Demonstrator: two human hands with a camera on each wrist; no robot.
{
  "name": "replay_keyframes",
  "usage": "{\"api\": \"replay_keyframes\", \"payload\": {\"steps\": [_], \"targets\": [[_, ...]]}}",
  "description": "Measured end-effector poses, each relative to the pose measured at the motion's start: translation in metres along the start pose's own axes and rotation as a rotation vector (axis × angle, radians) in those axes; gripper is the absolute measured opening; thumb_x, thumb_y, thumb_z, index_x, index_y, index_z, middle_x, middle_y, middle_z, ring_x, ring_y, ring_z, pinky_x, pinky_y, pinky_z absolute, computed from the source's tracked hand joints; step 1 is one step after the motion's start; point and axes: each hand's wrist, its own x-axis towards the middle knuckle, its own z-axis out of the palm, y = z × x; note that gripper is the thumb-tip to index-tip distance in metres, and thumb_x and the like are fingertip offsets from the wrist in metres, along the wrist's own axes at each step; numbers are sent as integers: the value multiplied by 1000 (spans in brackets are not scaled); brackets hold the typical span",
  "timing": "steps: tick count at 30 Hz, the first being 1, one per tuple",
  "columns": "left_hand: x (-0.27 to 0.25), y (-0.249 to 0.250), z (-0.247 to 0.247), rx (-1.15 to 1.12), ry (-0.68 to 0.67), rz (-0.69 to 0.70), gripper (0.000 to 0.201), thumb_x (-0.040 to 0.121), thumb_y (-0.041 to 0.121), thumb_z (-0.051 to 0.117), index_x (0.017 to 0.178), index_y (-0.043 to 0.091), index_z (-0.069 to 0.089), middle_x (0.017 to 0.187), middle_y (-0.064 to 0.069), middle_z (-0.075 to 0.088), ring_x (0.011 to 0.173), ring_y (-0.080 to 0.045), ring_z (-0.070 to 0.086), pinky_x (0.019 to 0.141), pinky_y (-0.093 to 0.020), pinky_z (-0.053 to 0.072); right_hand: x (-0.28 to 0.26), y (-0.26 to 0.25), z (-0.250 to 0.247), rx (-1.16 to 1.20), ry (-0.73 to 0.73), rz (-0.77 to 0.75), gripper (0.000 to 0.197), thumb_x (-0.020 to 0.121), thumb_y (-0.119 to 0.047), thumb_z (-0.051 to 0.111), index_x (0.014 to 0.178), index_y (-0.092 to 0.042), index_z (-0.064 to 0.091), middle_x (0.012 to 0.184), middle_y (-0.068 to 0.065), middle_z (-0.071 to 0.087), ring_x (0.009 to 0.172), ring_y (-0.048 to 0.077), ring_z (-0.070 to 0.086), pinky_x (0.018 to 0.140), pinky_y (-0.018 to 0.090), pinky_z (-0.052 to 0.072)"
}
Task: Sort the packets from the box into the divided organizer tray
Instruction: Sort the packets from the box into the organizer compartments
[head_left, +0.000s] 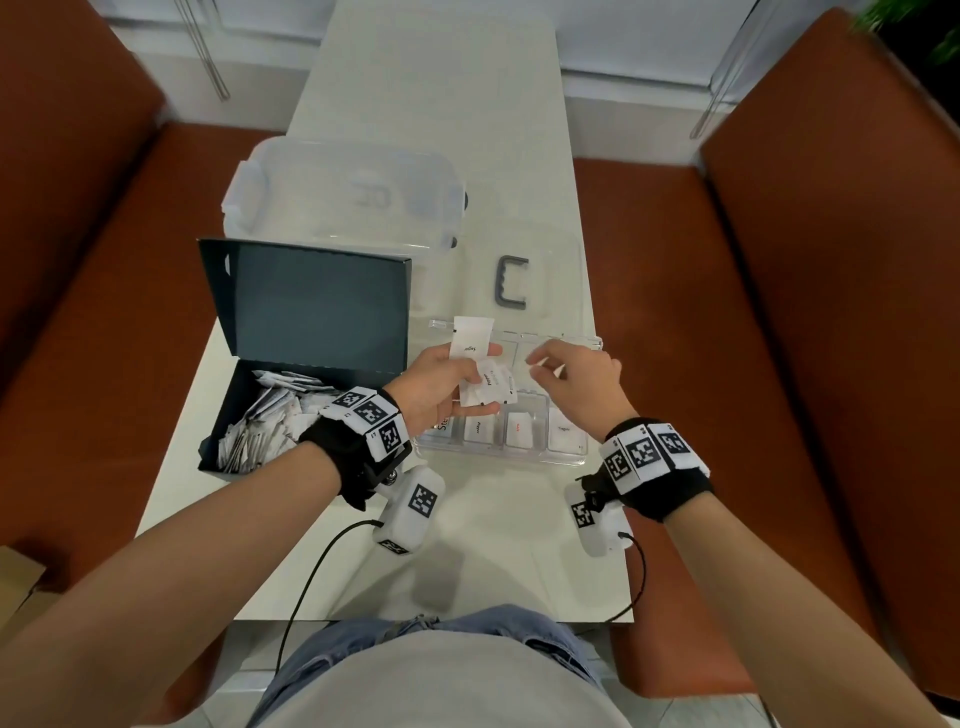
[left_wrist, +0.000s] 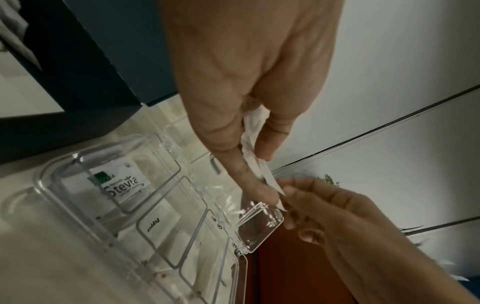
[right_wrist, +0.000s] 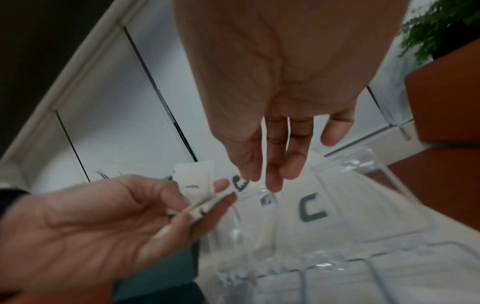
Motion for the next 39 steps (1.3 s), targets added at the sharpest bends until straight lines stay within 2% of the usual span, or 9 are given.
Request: {"api": "replay_keyframes", "payload": {"steps": [2,5,8,16,22,26,29,35,39], "targets": [[-2,0,-1,1,-30,18,37,90,-14,43,107,11,65,118,-17,62,106,-35,62,65,-36,61,0,-16,0,168,-22,18,18,92,-31,58,106,-23,65,90,-5,65,82,11,58,79,29,41],[-5,0,-4,10,-62,49,35,91,-13,50,110,12,64,115,-12,65,98,-28,68,68,-34,61,1,-30,4,279,-49,52,20,88,-32,65,104,-19,66,81,-3,66,76,10,60,68,20,44],[-7,-1,-8,24,-64,82,35,89,-11,56,117,10,62,114,-9,66,95,-24,69,72,-35,61,1,-35,6,367,-52,81,18,83,-26,72,98,-17,67,76,1,68,71,13,62,71,26,52],[-14,-5,-23,27,0,100,36,87,-5,63,122,6,61,121,-14,65,105,-28,66,77,-37,60,2,-45,7,512,-61,147,6,82,-9,69,82,-13,65,64,5,70,54,11,66,52,21,53],[-16,-4,-33,2,-3,96,26,90,-5,59,111,10,64,120,-12,65,106,-29,65,74,-35,61,9,-46,5,610,27,266,10,89,-9,57,81,-15,58,84,11,68,65,21,64,60,31,56],[-18,-3,-39,2,11,97,25,91,-6,57,108,10,65,119,-12,64,106,-29,64,74,-37,61,11,-41,5,635,62,264,14,86,-3,59,93,-15,62,75,6,65,61,15,61,62,28,57],[-19,-2,-44,8,34,113,27,91,-6,57,112,9,64,117,-11,65,101,-25,66,73,-35,61,12,-36,9,604,13,252,25,82,2,59,100,-13,67,69,4,64,60,14,60,61,27,57],[-21,-4,-54,14,70,114,30,91,-7,56,118,6,62,122,-13,62,110,-29,61,74,-35,61,13,-26,38,310,-87,262,10,87,-4,60,87,-9,69,71,7,65,57,20,61,67,33,59],[-22,-5,-59,11,57,119,27,91,-6,57,112,9,64,122,-12,63,111,-30,61,74,-36,61,15,-21,62,167,-74,283,10,86,-6,60,87,-7,70,89,14,69,79,25,63,75,31,53]]}}
